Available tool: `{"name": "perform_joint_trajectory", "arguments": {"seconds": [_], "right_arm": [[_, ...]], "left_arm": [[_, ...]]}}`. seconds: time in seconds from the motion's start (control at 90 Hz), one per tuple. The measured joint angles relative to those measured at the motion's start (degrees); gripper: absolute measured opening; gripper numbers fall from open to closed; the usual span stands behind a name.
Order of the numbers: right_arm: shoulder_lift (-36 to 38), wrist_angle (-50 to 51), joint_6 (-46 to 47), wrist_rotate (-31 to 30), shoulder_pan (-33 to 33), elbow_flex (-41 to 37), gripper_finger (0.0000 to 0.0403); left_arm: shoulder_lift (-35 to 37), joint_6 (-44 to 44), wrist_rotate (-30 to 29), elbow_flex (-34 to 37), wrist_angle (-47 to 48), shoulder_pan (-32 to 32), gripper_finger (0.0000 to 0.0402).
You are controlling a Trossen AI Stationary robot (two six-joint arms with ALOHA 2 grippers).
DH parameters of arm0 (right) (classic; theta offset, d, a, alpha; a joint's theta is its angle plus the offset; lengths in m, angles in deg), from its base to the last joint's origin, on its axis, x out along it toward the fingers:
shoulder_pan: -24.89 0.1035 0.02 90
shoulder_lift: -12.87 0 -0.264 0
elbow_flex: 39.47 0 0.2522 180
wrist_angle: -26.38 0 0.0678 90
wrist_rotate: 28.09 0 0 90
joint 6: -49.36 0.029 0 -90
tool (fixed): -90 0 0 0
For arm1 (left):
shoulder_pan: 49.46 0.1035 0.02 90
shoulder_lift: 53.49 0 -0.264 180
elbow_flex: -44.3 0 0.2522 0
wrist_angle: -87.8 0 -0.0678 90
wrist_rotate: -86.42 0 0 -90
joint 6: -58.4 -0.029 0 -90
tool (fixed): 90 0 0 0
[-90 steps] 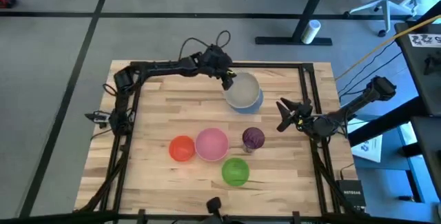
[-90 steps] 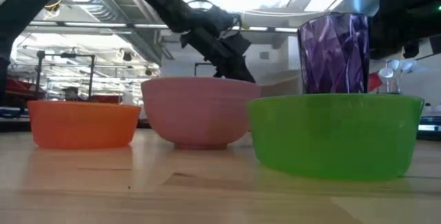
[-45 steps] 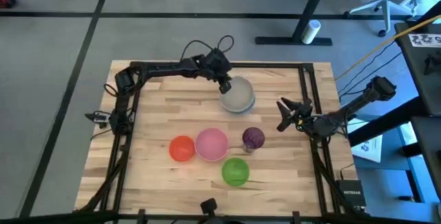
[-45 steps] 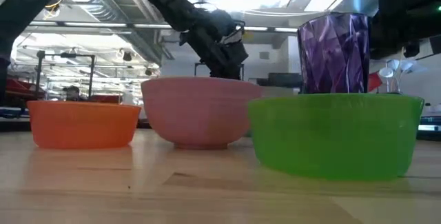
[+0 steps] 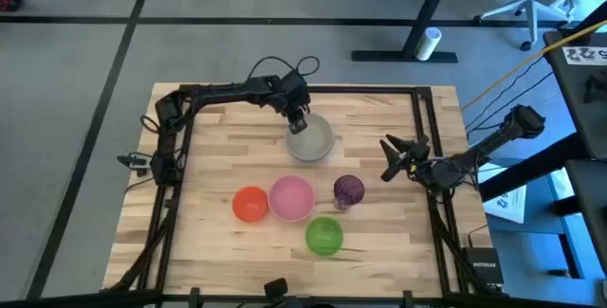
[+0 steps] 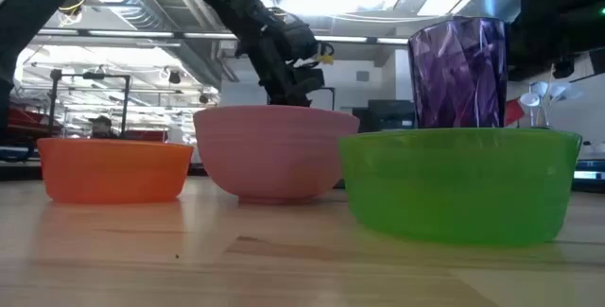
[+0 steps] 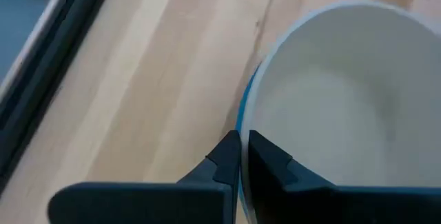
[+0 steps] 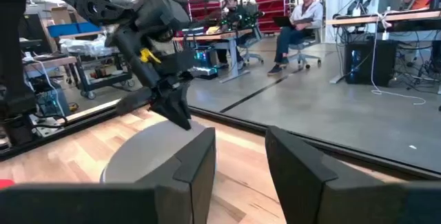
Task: Nest bowls inside each other
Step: Stack the gray bowl on top of the blue bowl, then stack the pink bowl on top of the gray bowl
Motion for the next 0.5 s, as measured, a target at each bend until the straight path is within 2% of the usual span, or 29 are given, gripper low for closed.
{"name": "perform_joint_trajectory", "arguments": {"seconds": [0.122,0.3,0.4,0.5], "right_arm": [[0.0,0.0,0.3,1.4,0.0,0.0,0.0115],[0.0,0.0,0.4,2.6,0.0,0.0,0.0115],[0.0,0.0,0.4,2.6,0.0,0.0,0.0115],[0.0,0.0,0.6,2.7,0.0,0.0,0.0115]], "left_arm": [[1.5,-0.7,0.5,0.0,-2.1,0.0,0.0044],[1.2,-0.3,1.3,0.2,-2.1,0.0,0.0117],[2.6,1.1,4.6,0.3,2.1,0.5,0.0153],[7.4,2.1,6.6,0.3,7.8,1.0,0.0178]]}}
